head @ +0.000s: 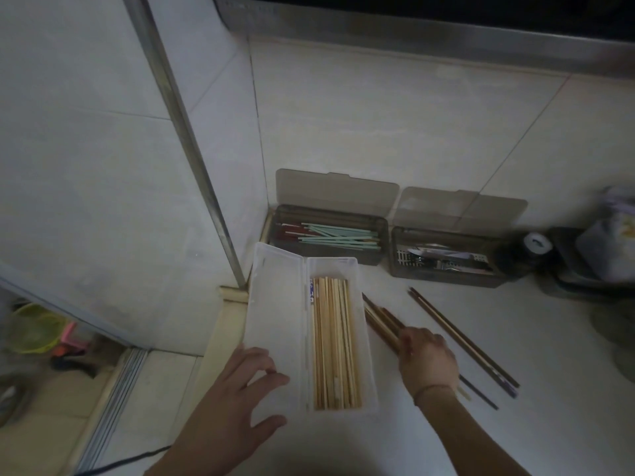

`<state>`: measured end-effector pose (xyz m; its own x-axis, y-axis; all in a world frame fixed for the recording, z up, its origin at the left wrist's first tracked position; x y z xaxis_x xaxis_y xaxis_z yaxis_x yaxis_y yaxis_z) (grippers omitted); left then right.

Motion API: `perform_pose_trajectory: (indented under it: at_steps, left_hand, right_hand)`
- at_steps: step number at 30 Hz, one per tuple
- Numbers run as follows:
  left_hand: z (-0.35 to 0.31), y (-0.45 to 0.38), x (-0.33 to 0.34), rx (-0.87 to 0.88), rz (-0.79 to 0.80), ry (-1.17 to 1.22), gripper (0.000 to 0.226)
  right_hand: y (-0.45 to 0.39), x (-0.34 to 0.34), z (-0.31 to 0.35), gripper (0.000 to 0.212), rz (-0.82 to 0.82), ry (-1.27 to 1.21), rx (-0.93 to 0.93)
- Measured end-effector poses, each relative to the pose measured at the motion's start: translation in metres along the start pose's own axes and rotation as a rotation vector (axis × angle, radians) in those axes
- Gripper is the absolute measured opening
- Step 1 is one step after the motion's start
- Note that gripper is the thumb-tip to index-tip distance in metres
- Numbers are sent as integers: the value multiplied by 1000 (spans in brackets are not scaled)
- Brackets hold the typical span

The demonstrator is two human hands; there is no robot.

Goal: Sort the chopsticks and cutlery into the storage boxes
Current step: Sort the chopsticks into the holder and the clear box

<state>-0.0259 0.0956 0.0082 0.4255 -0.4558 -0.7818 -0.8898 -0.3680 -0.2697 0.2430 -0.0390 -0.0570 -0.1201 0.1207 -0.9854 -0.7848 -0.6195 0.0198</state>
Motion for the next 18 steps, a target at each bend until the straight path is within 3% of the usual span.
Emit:
perform_pose_trajectory:
  at_steps: [2,7,18]
  left_hand:
    - [0,0,0,-4,6,-16,41]
    - [-4,-2,-2,10,-1,-19,41]
    - [2,0,1,-12,18,-1,42]
  right_hand:
    - [1,20,-19,18,108,139,44]
    - [10,30,-29,25,112,174,95]
    - [6,40,-32,28,376,247,185]
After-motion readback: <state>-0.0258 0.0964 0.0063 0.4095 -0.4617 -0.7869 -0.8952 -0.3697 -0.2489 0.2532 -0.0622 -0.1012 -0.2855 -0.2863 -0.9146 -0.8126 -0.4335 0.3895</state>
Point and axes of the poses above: each hand's wrist, its own y-axis away from the middle knuckle, its own x-axis out of the palm, z = x × y, the point moved 10 cm from there along -y, towards the middle knuckle, and after that the axes turned 5 degrees about y, right-handed, at the moved point
